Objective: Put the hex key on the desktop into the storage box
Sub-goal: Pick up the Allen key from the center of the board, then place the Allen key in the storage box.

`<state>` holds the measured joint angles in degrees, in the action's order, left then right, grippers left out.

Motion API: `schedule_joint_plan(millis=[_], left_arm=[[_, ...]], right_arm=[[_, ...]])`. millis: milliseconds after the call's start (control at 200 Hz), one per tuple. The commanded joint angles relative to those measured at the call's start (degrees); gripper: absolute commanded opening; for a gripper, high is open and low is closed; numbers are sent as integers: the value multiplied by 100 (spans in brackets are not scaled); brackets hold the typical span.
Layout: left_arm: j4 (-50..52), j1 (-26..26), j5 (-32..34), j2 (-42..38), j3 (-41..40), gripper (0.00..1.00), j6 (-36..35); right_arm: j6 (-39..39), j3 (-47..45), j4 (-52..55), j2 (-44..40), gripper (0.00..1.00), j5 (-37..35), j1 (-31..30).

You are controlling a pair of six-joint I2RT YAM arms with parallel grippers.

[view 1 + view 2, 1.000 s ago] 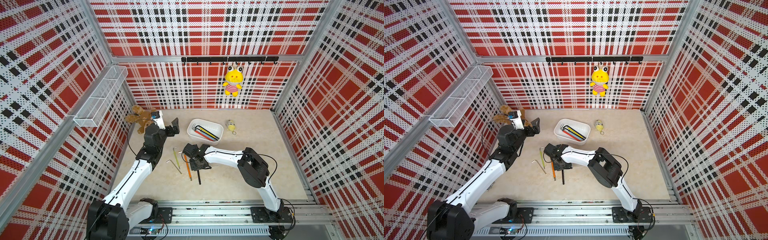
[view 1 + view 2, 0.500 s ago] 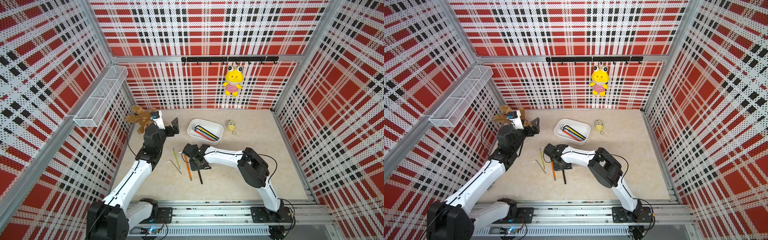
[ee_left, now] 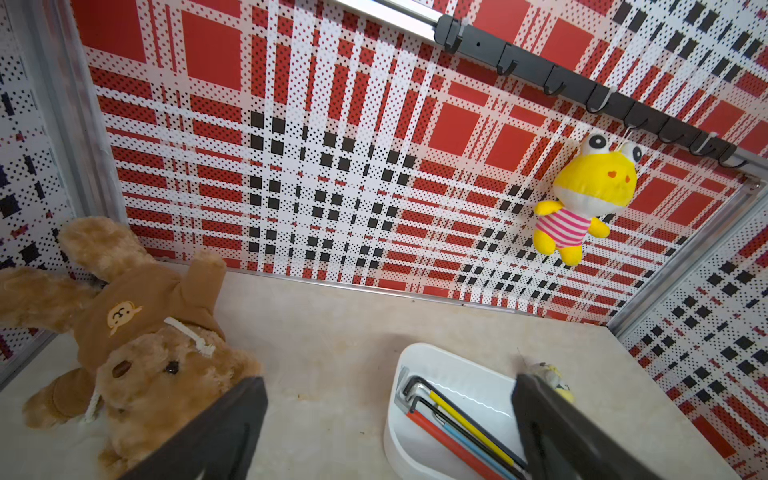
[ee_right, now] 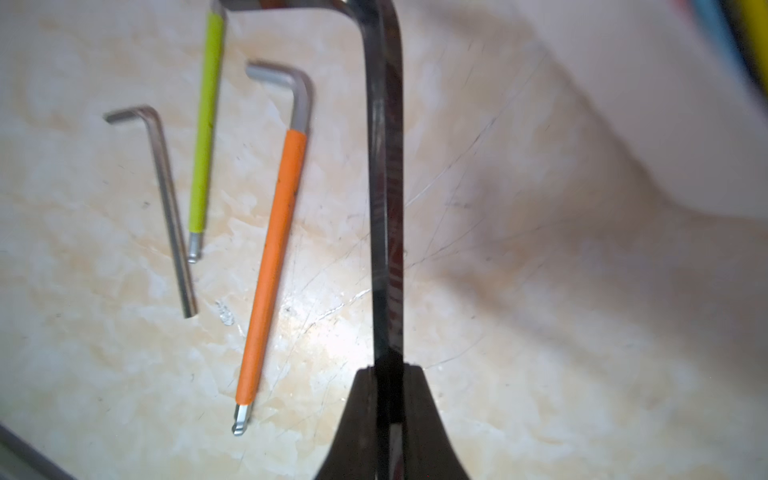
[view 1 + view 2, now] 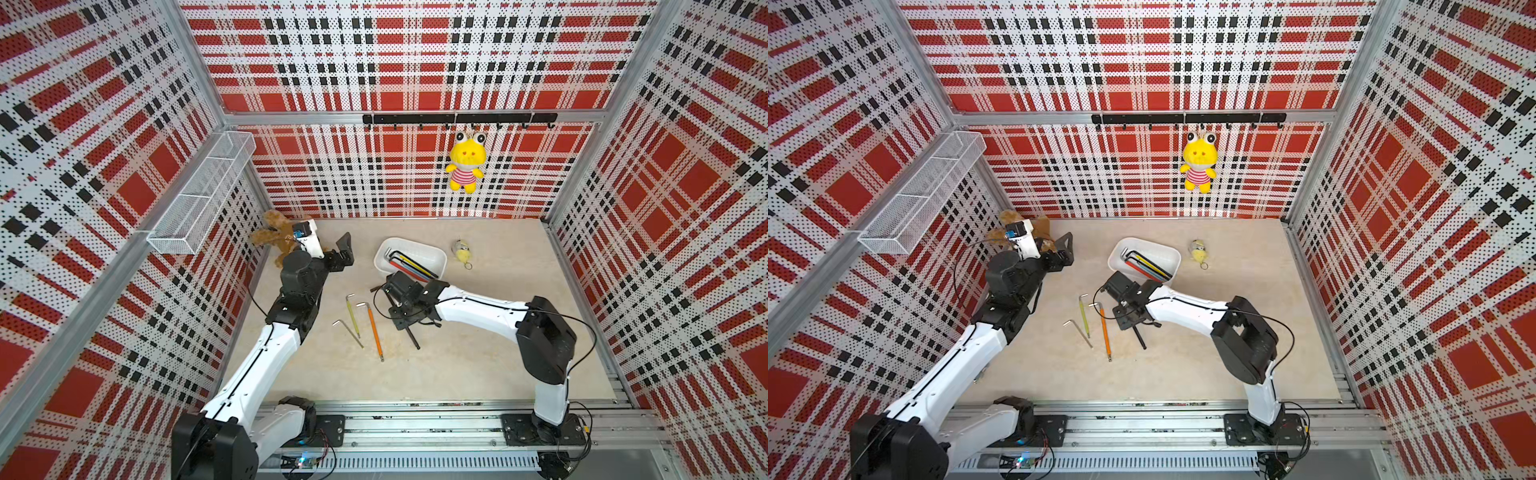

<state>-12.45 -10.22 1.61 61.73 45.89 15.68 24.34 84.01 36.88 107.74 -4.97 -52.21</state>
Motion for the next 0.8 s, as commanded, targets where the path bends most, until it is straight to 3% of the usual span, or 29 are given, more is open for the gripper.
schedule_joint_plan(millis=[0,306,571,792], left_arm=[[-227,92,-196,-111,-98,99,117],[-357,239,-412,-35,-141,99,225],[-328,247,-411,24,-116,99,190],[-249,200,-329,56,-103,99,122]], right_arm=[[-1114,-13,-581,-644,0,281,328],[-2527,1167,-587,-457,0,1083,1561],[-3685,3299,395,1188,0,1576,1975],[-3989,4685,1109,2365,0,1564,2082]])
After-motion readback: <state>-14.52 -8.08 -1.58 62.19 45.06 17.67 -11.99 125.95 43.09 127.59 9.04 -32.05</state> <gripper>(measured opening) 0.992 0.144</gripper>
